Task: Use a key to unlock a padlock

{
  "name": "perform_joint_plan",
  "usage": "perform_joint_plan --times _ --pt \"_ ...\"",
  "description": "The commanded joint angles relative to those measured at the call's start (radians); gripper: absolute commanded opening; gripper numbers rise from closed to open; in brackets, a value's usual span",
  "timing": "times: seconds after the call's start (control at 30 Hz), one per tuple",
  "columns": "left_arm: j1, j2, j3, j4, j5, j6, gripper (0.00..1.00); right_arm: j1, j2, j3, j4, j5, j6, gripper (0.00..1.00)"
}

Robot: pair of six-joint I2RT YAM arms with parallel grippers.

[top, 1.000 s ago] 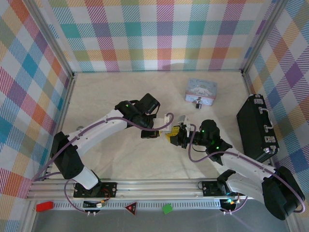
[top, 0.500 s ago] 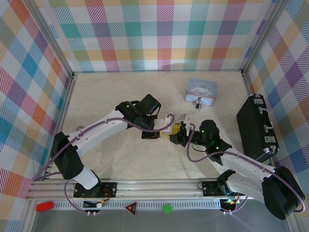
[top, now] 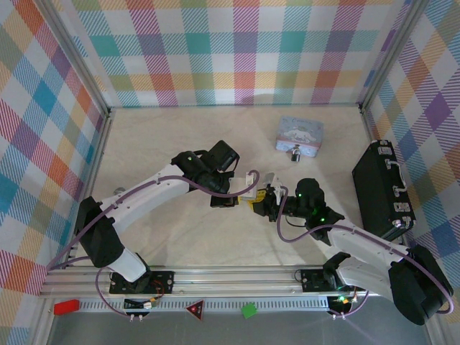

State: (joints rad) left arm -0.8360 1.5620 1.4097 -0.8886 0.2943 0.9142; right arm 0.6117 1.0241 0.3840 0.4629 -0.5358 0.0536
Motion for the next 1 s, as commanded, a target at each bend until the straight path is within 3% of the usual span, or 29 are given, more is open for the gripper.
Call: perform_joint_plan --times 0.0,0.3,0.43,0.53,0.67,0.77,0.97 --pt "-0.014 -0.028 -0.009 -0.016 0.009 0.028 0.00 0.001 -0.010 0.032 -0.016 -0.016 -0.029 0.12" --pt "-0.012 -0.079 -0.058 0.096 -0.018 -0.006 0.01 0.001 -0.017 0.029 -0.024 0.013 -0.009 0.01" --pt "0.003 -0.191 -0.164 0.322 0.007 -0.095 0.19 0.000 -0.024 0.020 0.015 0.054 0.058 0.00" --pt "0.039 -0.328 -0.322 0.588 0.051 -0.235 0.28 0.000 -0.039 0.009 0.063 0.128 0.126 0.00" --pt "0.130 -0.480 -0.505 0.946 0.096 -0.547 0.37 -0.006 -0.057 -0.037 0.197 0.210 0.245 0.00" --pt "0.175 -0.524 -0.571 1.100 0.046 -0.795 0.43 -0.009 -0.030 -0.050 0.317 0.217 0.346 0.00" --pt "0.241 -0.521 -0.644 1.298 0.147 -1.126 0.44 -0.008 0.082 -0.051 0.597 0.181 0.554 0.00"
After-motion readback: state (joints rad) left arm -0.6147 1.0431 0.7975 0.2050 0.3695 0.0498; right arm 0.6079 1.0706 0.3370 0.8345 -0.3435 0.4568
